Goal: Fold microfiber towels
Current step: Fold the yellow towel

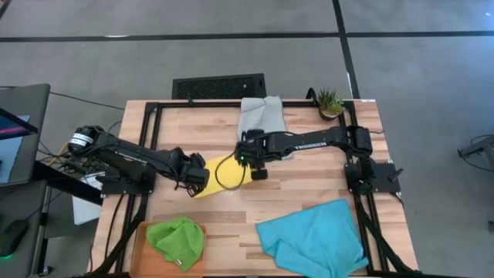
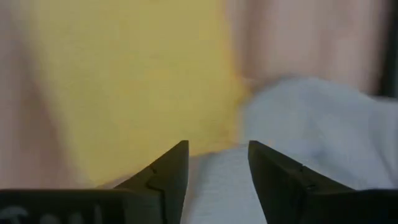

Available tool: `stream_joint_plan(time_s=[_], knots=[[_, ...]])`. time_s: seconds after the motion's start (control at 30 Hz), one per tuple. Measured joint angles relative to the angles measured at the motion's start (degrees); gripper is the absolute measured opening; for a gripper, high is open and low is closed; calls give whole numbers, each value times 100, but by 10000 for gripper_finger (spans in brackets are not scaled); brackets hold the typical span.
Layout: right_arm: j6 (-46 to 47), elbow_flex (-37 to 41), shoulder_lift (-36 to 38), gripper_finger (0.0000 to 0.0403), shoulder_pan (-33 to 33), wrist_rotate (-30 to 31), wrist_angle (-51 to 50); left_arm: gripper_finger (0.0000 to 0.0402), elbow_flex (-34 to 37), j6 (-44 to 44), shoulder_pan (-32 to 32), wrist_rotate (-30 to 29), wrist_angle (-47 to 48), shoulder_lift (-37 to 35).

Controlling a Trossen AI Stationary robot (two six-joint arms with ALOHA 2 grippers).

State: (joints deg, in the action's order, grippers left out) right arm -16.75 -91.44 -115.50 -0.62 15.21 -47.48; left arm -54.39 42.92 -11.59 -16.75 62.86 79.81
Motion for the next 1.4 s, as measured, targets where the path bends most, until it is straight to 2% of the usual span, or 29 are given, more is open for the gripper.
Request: stream_joint_plan(time_s=[0.1, 0.2, 0.47, 0.63, 0.87, 1.2, 1.4], knots=[[-171, 39, 0, 193, 144, -480, -58, 151, 0, -291, -145, 0, -188, 0], [-199, 224, 2, 191, 247, -644, -55, 151, 0, -246, -268, 3, -345, 0], [-772, 1021, 0, 175, 605, -537, 623, 151, 0, -166, -454, 5, -390, 0], [-891, 1066, 2, 170, 738, -240, 942, 151, 0, -26, -453, 8, -390, 0], [-881, 1086, 2, 169, 649, -393, 1073, 151, -2, 41, -453, 119, -390, 2], [-726, 1638, 0, 167, 495, -591, 1687, 151, -2, 83, -453, 146, -388, 2], [-715, 1827, 11, 156, 465, -53, 1976, 151, -2, 104, -453, 146, -388, 2]])
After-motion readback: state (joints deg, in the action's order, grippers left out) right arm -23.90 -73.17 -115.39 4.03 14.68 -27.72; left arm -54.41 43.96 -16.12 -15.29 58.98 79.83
